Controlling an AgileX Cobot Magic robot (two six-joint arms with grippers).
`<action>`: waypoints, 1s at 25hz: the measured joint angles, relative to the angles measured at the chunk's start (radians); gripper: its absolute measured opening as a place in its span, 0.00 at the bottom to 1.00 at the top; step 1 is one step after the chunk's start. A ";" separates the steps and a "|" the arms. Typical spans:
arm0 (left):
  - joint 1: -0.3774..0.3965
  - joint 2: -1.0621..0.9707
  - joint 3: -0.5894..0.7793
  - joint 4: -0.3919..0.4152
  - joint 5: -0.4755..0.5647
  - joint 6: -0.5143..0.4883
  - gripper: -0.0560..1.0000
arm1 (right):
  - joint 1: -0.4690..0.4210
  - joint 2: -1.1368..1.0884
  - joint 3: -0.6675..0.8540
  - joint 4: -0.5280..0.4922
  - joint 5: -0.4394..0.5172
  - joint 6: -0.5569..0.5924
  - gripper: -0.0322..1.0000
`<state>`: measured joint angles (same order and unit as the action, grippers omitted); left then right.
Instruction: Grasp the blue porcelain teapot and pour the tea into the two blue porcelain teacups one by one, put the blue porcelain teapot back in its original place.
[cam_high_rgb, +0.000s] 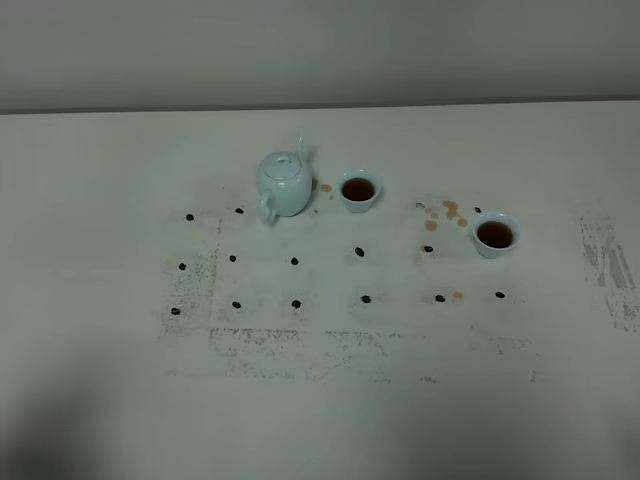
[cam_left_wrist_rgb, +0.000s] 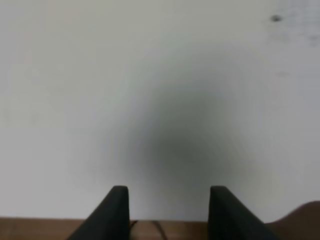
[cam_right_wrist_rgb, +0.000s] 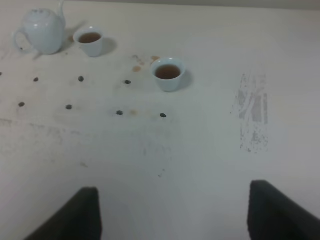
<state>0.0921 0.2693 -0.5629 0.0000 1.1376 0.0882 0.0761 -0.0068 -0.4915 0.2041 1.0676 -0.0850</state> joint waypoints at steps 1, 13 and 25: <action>0.000 -0.013 0.005 -0.025 -0.002 0.009 0.39 | 0.000 0.000 0.000 0.000 0.000 0.000 0.60; 0.000 -0.122 0.055 -0.066 -0.084 0.083 0.39 | 0.000 0.000 0.000 0.000 0.000 0.000 0.60; -0.031 -0.259 0.055 -0.067 -0.090 0.086 0.39 | 0.000 0.000 0.000 0.000 0.000 0.000 0.60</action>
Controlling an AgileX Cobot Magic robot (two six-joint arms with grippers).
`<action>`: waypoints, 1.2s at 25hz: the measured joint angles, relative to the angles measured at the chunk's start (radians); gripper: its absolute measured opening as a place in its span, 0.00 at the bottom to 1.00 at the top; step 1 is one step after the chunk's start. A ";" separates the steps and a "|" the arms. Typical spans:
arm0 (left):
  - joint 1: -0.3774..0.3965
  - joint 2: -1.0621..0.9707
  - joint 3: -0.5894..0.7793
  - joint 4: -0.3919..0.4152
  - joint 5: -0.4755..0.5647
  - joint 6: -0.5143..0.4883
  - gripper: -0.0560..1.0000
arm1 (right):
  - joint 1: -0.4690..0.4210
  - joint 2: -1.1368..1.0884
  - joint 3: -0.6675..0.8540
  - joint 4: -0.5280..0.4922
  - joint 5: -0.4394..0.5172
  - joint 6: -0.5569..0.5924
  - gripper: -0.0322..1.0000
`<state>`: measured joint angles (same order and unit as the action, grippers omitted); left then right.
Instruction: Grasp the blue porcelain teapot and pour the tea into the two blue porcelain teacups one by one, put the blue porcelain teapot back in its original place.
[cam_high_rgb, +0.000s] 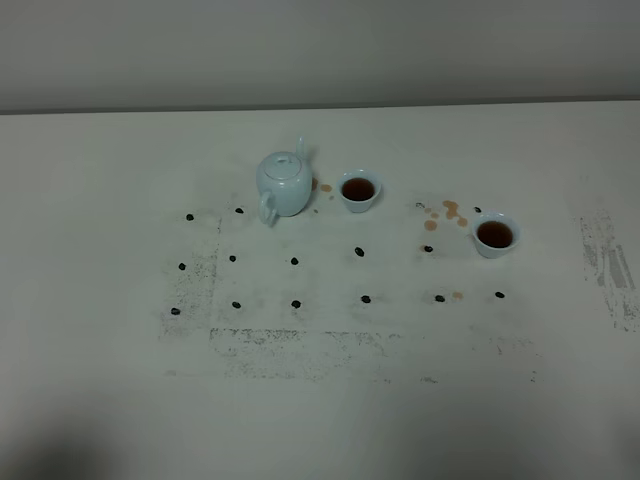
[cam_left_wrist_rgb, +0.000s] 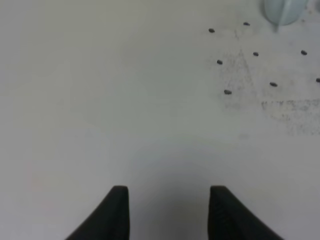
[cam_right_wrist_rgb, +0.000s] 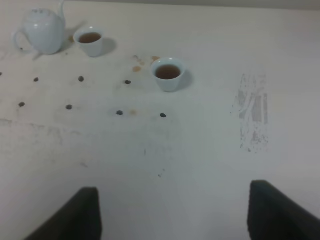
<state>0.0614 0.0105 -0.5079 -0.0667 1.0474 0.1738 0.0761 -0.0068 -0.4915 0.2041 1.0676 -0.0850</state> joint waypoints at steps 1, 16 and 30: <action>0.000 -0.009 0.000 0.000 0.000 0.000 0.39 | 0.000 0.000 0.000 0.000 0.000 0.000 0.60; -0.033 -0.015 0.000 -0.007 0.000 0.002 0.39 | 0.000 0.000 0.000 0.000 0.000 0.000 0.60; -0.033 -0.015 0.000 -0.010 0.000 0.001 0.39 | 0.000 0.000 0.000 0.000 0.000 0.000 0.60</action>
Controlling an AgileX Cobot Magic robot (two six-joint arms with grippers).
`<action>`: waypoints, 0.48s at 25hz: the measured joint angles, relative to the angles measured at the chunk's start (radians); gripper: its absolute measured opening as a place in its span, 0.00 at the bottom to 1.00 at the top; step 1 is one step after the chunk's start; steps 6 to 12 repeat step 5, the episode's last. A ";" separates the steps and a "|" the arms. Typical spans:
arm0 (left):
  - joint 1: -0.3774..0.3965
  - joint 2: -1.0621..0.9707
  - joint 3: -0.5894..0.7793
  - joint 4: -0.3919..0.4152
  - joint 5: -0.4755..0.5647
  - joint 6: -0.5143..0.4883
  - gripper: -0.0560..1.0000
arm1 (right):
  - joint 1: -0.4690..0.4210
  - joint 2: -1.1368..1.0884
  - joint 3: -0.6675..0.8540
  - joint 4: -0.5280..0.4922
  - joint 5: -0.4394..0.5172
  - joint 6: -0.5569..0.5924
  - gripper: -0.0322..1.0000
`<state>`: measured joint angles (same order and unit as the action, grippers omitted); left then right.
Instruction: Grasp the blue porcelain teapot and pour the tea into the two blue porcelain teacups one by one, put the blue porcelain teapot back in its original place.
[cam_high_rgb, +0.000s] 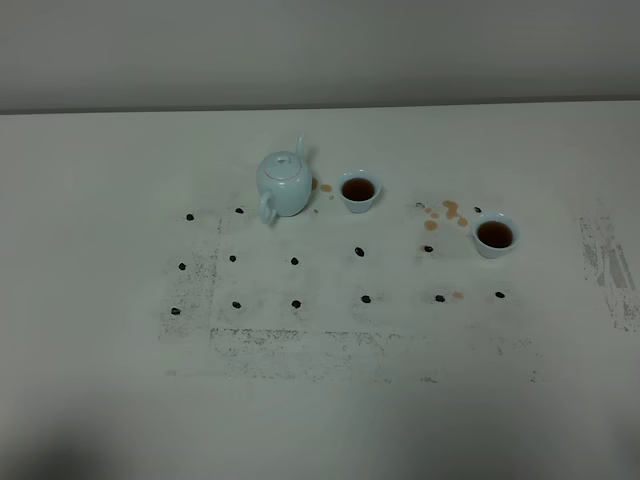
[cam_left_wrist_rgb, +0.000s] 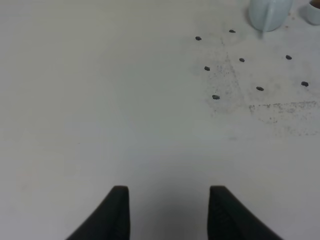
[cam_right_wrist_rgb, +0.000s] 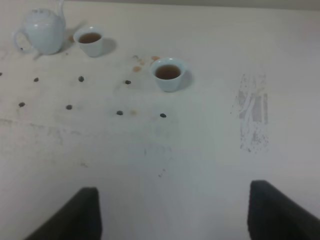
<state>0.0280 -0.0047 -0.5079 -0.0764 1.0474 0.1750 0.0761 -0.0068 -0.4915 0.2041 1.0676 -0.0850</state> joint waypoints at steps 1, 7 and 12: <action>0.000 0.000 0.000 0.000 0.000 0.000 0.39 | 0.000 0.000 0.000 0.000 0.000 0.000 0.60; 0.000 0.000 0.000 0.000 0.000 0.000 0.39 | 0.000 0.000 0.000 0.000 0.000 0.000 0.60; 0.000 0.000 0.000 0.000 0.000 0.000 0.39 | 0.000 0.000 0.000 0.000 0.000 0.000 0.60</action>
